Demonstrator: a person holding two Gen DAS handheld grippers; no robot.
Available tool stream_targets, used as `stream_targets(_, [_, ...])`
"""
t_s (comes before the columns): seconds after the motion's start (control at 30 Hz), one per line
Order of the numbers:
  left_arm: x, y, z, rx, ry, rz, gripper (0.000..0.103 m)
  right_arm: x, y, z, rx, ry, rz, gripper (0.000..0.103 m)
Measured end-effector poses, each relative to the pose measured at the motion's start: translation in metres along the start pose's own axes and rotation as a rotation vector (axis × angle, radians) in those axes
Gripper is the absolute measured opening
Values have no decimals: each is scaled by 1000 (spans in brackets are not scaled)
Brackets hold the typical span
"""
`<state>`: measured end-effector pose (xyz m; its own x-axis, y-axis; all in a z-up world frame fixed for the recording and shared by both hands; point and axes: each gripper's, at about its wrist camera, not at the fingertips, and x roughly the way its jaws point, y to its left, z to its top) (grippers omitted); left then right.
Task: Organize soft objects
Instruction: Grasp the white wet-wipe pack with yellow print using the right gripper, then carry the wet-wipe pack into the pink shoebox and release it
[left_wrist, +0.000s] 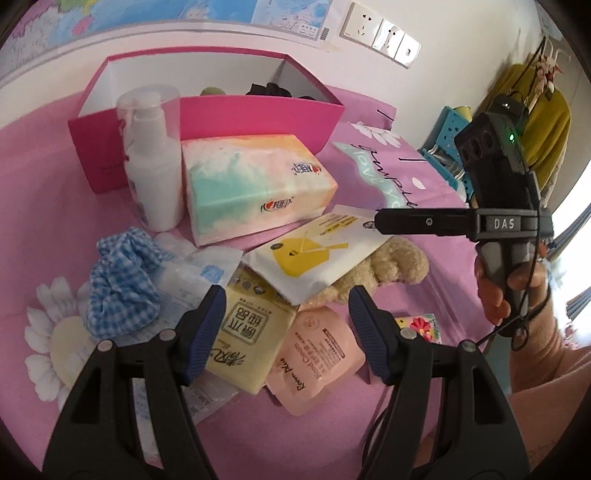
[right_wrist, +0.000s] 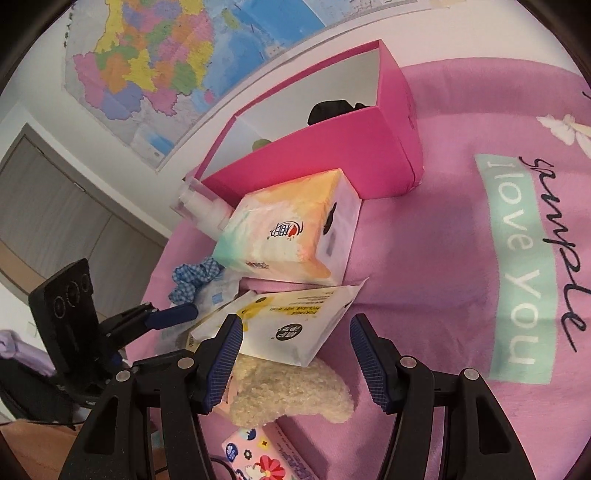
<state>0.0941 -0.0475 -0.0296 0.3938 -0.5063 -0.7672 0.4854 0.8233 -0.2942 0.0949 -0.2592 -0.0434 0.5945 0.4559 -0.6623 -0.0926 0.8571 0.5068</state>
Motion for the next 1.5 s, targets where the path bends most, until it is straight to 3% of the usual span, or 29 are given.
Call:
stream_targets(0.13, [0,2,1,-9,2,-49,70,3,-2,-2,9,14,15,60])
stream_targets(0.17, [2,2,1,-13,8,-68,70,4,-2,-2,9,19,21,58])
stream_targets(0.23, [6,0,2,-9,23,-89,70,5,-2,-3,13,28,36,43])
stream_targets(0.43, [23,-4,9,-32,73,-132,70,6,-5,-6,29,15,29,31])
stream_targets(0.73, [21,1,13,-102,75,-202,67,-7,-6,-13,26,-24,37,21])
stream_targets(0.93, [8,-9,12,-90,47,-224,65,-24,0,-20,24,-66,53,20])
stream_targets(1.17, [-21,-22,27,-31,-44,-210,65,-51,20,-13,-52,-128,53,20])
stream_targets(1.5, [-44,-25,83,62,-163,-96,65,-72,47,35,-171,-241,58,20])
